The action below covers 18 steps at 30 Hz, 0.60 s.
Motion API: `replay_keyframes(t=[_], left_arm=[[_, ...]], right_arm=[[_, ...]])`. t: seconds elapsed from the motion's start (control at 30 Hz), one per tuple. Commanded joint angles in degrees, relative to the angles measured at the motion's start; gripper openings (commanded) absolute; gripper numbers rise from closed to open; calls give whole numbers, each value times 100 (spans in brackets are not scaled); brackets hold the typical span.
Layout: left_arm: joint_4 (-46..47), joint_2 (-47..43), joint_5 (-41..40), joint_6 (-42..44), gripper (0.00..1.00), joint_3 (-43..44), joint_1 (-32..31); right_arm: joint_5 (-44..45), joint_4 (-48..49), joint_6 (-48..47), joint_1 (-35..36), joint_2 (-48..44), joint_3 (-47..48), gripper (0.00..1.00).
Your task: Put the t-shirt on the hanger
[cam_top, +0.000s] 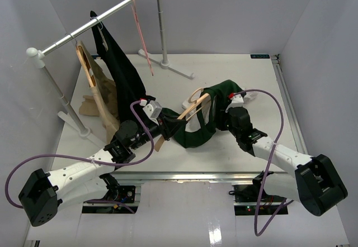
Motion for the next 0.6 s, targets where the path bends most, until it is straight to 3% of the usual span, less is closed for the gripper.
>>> replay_keyframes(t=[0.0, 0.17, 0.27, 0.4, 0.57], left_arm=[[510, -265, -149, 13, 0, 2, 2], [484, -358, -155, 7, 0, -99, 10], [388, -541, -177, 54, 0, -166, 4], [375, -779, -198, 37, 0, -371, 10], [562, -955, -86, -141, 0, -705, 10]], right_arm=[[737, -196, 95, 5, -49, 262, 8], [1651, -1286, -176, 4, -498, 687, 8], [2030, -2272, -288, 5, -765, 1287, 8], [2566, -2884, -745, -137, -844, 2131, 8], [1953, -3227, -1565, -796, -472, 3412, 8]])
